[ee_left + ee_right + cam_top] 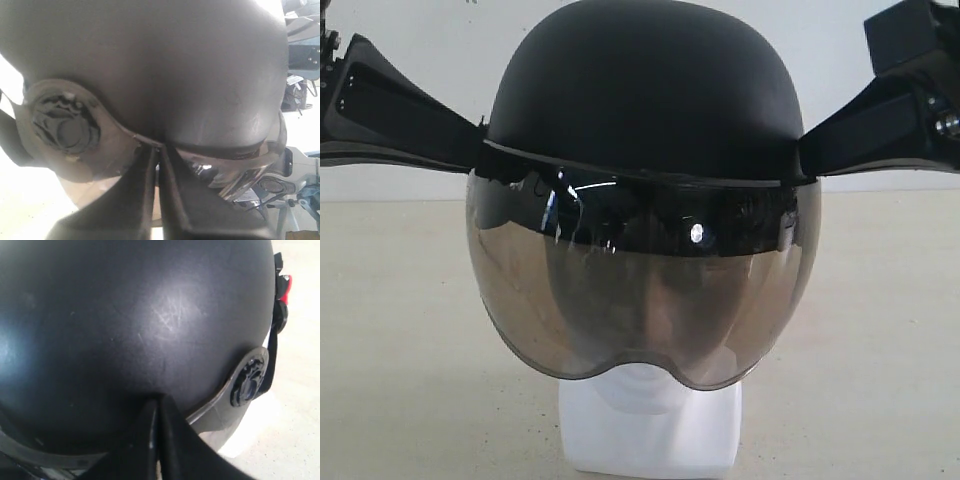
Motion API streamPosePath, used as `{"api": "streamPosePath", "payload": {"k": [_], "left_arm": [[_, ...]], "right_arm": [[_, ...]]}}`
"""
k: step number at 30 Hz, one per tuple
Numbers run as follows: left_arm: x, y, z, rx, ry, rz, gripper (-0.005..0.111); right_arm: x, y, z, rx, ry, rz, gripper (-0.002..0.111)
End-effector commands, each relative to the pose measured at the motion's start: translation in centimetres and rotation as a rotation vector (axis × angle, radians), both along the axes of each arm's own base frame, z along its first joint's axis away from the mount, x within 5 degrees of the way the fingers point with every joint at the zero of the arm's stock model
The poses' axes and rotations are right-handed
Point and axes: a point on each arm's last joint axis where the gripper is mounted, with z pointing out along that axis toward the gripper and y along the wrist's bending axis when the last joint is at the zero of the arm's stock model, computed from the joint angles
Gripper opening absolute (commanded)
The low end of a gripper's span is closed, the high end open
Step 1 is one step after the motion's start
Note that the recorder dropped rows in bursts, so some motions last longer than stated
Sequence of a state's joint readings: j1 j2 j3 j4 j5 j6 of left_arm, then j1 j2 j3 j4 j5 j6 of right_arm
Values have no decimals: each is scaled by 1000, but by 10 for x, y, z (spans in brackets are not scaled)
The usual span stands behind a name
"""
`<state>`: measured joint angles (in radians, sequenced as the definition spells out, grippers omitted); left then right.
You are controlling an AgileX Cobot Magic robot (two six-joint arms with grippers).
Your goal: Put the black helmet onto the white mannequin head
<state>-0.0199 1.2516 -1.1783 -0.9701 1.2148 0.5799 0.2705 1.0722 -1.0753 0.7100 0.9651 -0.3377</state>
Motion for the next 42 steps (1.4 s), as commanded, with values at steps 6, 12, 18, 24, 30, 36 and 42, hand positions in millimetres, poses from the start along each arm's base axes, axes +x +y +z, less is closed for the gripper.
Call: {"api": "streamPosePath", "payload": {"k": [6,12,18,24,30,36,42], "left_arm": [[-7,-1,-28,8,90,-17,4],[-13,-1,-39,14,114,-26,4],[-23,-4,-11,-73,16,-27,4],[-27,-6,37,-145,-150,-18,4],[-2,-6,36,-109,-123,-32,4],[15,-5,21,-80,-88,-41,4],[18,-2,12,4,-75,-40,4]], "right_arm": [[-6,5,-9,-53,64,73,0],[-3,4,-9,-67,39,45,0],[-2,3,-8,-60,21,32,0],[-1,3,-7,-56,10,23,0],[0,4,-6,-45,3,15,0],[1,4,-6,-44,0,13,0],[1,4,-6,-43,0,11,0]]}}
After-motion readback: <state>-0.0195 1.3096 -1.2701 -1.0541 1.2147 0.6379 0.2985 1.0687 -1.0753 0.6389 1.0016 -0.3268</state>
